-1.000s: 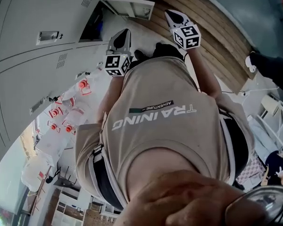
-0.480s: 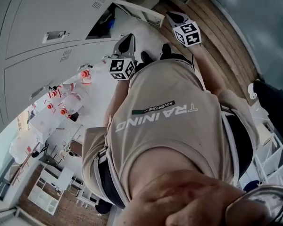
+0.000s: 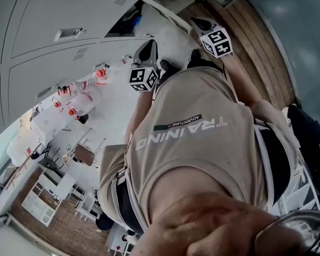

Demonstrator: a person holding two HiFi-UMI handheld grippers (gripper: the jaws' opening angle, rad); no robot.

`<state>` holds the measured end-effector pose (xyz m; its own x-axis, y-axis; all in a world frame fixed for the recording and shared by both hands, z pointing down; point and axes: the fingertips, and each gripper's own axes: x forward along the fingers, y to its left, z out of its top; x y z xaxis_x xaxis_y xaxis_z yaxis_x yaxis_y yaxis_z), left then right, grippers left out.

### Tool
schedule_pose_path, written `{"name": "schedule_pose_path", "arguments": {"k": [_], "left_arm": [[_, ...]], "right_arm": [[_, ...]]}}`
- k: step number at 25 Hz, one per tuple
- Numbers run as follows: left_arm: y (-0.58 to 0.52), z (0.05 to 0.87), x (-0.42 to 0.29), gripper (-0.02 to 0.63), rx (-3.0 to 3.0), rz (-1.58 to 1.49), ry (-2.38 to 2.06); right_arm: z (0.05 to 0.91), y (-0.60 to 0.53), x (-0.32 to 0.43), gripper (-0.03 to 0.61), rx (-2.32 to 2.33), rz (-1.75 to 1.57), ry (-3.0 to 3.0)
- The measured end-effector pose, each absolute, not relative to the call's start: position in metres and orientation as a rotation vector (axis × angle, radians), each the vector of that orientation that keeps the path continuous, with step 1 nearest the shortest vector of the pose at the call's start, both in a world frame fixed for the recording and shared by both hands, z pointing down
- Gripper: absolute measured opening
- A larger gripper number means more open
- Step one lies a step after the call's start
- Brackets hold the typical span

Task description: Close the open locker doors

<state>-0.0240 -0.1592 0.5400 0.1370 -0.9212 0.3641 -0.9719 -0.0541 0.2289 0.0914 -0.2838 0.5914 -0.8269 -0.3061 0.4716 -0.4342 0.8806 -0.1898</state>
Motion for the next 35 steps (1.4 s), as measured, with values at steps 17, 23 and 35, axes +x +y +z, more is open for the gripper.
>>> {"name": "schedule_pose_path", "arguments": {"k": [17,23,35], "left_arm": [[-0.116,0.54,-0.077,0.005,1.967,0.092,-1.892],[-0.101,0.542,-0.105,0.005,1.968,0.095,-1.899],[-0.075,0.546,-0.159,0.005,1.978,0.082,-1.901]], "right_arm": [[0.59,-0.202,0.02,0.014,0.349,0.359,-2.616],[0.59,-0.188,-0.013,0.014,0.341,0.347,-2.611],[0.595,-0.163,-0.07,0.014,0.339,0.308,-2.593]]}}
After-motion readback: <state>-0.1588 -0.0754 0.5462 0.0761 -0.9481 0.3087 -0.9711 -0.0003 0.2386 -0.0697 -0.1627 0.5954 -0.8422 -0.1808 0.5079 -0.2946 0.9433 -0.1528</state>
